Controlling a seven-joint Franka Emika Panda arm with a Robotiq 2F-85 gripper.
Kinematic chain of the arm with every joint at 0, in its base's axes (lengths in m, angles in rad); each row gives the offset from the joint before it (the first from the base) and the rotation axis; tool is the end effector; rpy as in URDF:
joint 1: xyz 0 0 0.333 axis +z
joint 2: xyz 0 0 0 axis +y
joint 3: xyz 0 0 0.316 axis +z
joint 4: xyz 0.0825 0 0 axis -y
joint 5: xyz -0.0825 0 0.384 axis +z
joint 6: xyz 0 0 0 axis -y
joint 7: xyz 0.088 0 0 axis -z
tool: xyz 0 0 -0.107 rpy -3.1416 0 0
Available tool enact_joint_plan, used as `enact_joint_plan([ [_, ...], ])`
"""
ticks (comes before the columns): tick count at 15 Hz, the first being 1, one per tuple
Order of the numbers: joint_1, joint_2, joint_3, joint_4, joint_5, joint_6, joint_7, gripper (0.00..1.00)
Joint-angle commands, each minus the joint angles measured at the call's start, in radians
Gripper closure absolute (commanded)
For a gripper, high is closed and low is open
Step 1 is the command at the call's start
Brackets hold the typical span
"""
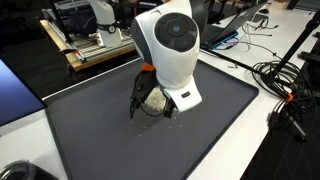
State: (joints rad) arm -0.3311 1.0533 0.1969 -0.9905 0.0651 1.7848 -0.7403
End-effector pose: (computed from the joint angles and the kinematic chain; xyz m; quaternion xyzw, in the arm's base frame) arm 0.7401 -0.1459 0.1996 -0.9539 -0.2473 0.0570 0.1604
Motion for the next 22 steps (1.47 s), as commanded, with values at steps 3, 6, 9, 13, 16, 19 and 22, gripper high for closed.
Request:
enact_joint_plan([
  [3, -0.012, -0.009, -0.030, -0.014, 0.046, -0.023, -0.073, 0.00],
  [6, -0.079, -0.019, 0.014, -0.043, 0.049, -0.020, -0.119, 0.00],
  [9, -0.144, -0.035, 0.041, -0.077, 0.084, -0.042, -0.193, 0.00],
  [13, -0.226, -0.054, 0.072, -0.158, 0.146, -0.010, -0.234, 0.00],
  [16, -0.278, -0.082, 0.089, -0.243, 0.198, 0.060, -0.241, 0.00],
  [19, -0.314, -0.133, 0.096, -0.365, 0.236, 0.192, -0.239, 0.00],
  [22, -0.347, -0.199, 0.110, -0.506, 0.262, 0.316, -0.267, 0.00],
])
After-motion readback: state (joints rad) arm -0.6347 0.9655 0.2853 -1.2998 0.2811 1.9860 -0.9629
